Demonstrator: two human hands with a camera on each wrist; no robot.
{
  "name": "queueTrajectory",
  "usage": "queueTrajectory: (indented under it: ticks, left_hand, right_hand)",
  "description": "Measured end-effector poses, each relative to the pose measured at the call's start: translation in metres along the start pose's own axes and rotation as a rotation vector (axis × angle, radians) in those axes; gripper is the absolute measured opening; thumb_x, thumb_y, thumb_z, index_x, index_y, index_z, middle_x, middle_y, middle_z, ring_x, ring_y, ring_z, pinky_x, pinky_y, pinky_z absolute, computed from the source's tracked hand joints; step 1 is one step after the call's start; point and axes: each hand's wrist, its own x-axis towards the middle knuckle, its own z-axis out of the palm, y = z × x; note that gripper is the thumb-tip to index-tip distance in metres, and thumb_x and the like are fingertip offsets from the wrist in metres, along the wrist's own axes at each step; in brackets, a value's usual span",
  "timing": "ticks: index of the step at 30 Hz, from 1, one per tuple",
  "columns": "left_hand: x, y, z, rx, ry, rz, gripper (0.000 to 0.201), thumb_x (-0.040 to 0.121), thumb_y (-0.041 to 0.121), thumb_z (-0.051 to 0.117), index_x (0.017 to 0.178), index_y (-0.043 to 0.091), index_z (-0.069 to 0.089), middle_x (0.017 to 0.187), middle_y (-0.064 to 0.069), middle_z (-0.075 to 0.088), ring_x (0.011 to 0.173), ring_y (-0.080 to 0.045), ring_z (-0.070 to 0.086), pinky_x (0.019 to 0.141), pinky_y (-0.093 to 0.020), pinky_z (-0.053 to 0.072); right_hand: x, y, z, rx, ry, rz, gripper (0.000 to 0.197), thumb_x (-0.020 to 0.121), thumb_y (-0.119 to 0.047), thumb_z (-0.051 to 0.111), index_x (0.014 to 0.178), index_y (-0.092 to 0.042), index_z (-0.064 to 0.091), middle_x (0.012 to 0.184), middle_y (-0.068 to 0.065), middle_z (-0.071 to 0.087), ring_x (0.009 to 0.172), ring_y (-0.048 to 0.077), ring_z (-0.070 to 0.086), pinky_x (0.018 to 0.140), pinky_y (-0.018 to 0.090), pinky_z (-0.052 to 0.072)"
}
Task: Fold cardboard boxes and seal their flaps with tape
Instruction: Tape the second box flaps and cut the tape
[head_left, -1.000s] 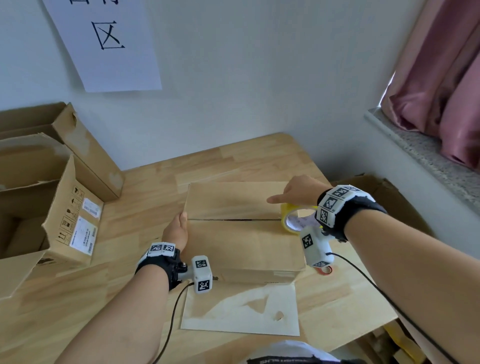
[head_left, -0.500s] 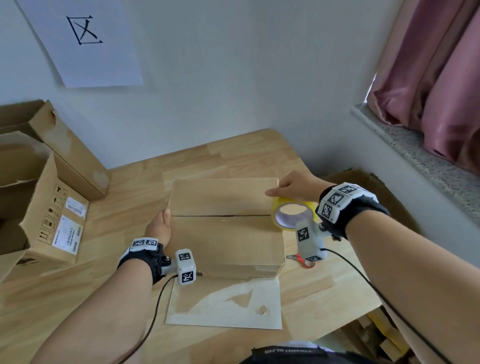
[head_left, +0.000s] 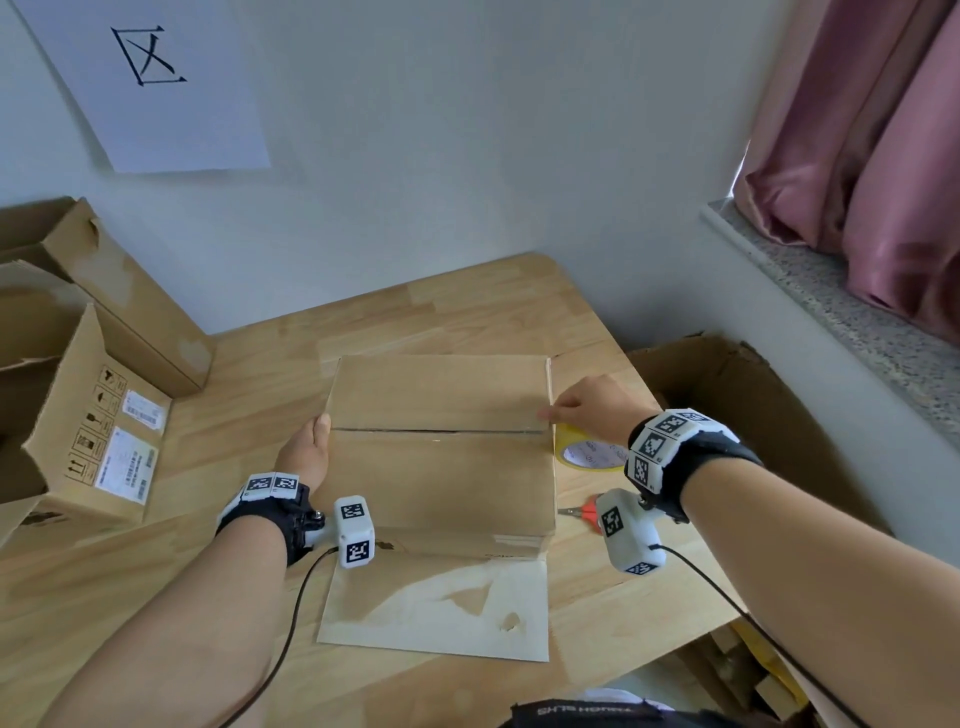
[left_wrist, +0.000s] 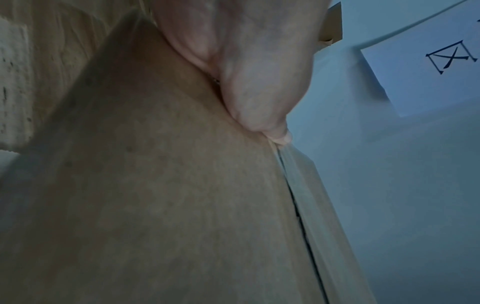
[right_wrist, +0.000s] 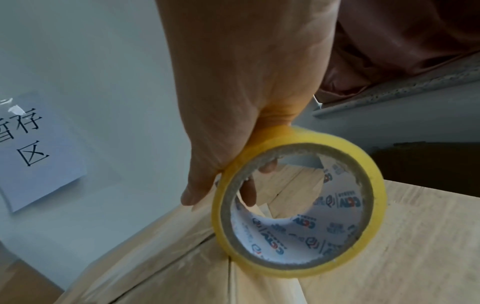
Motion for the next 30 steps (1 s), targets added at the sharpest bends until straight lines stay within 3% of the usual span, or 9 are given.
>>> queueTrajectory:
  ticks: [5,8,11,16,20,24,30]
  left_hand:
    - [0.000,0.001,0.001,-0.005,0.000,-0.005,0.054,0.104,0.037,0.016,0.139,0.005,0.042,0.139,-0.020,0.047,0.126,-0.037,0.044,0.100,-0.039,0.034]
    - [0.001,0.000,0.001,0.000,-0.002,-0.007,0.054,0.104,0.036,0.017,0.138,0.005,0.042,0.139,-0.020,0.047,0.126,-0.037,0.045,0.100,-0.039,0.034]
    - [0.001,0.000,0.001,-0.007,0.000,-0.001,0.053,0.104,0.035,0.017,0.136,0.003,0.044,0.137,-0.021,0.049,0.124,-0.037,0.046,0.098,-0.039,0.035]
    - [0.004,0.000,0.002,-0.003,0.004,-0.017,0.053,0.104,0.036,0.017,0.136,0.004,0.045,0.137,-0.021,0.049,0.123,-0.037,0.046,0.099,-0.040,0.035]
    - [0.006,-0.001,0.002,-0.016,-0.010,-0.040,0.054,0.104,0.037,0.017,0.140,0.006,0.042,0.141,-0.019,0.046,0.127,-0.037,0.043,0.102,-0.041,0.033]
    - [0.006,0.000,0.000,-0.022,-0.031,-0.056,0.054,0.103,0.039,0.017,0.143,0.009,0.038,0.146,-0.016,0.041,0.132,-0.035,0.039,0.106,-0.040,0.030]
    - [0.005,0.005,0.003,-0.008,-0.036,-0.035,0.054,0.103,0.039,0.018,0.143,0.009,0.038,0.146,-0.016,0.041,0.133,-0.034,0.039,0.107,-0.038,0.030]
  right_hand:
    - [0.007,0.005,0.003,-0.002,0.009,0.055,0.057,0.087,-0.050,0.059,0.050,-0.013,0.035,0.051,0.000,0.033,0.049,0.015,0.031,0.049,0.025,0.025]
    - [0.009,0.009,0.011,-0.033,-0.047,0.106,0.054,0.087,-0.055,0.055,0.051,-0.014,0.048,0.053,0.000,0.044,0.051,0.014,0.040,0.050,0.025,0.031]
    - [0.009,0.014,0.018,-0.019,-0.082,0.103,0.052,0.088,-0.055,0.052,0.059,-0.013,0.060,0.058,0.001,0.050,0.055,0.016,0.044,0.055,0.028,0.034]
    - [0.014,0.019,0.021,0.085,-0.055,0.085,0.056,0.088,-0.052,0.055,0.082,0.002,0.070,0.063,0.007,0.047,0.056,0.018,0.039,0.058,0.028,0.032]
    - [0.017,0.017,0.019,0.156,-0.054,0.108,0.056,0.087,-0.051,0.058,0.069,0.001,0.062,0.055,0.004,0.035,0.048,0.017,0.029,0.051,0.026,0.025]
    - [0.018,0.016,0.016,0.182,-0.079,0.127,0.059,0.087,-0.053,0.057,0.049,-0.014,0.035,0.048,0.001,0.031,0.045,0.018,0.030,0.050,0.027,0.025]
    - [0.017,0.018,0.005,0.101,-0.202,0.122,0.056,0.075,-0.061,0.066,0.045,-0.015,0.052,0.042,-0.004,0.037,0.045,0.015,0.034,0.050,0.024,0.029]
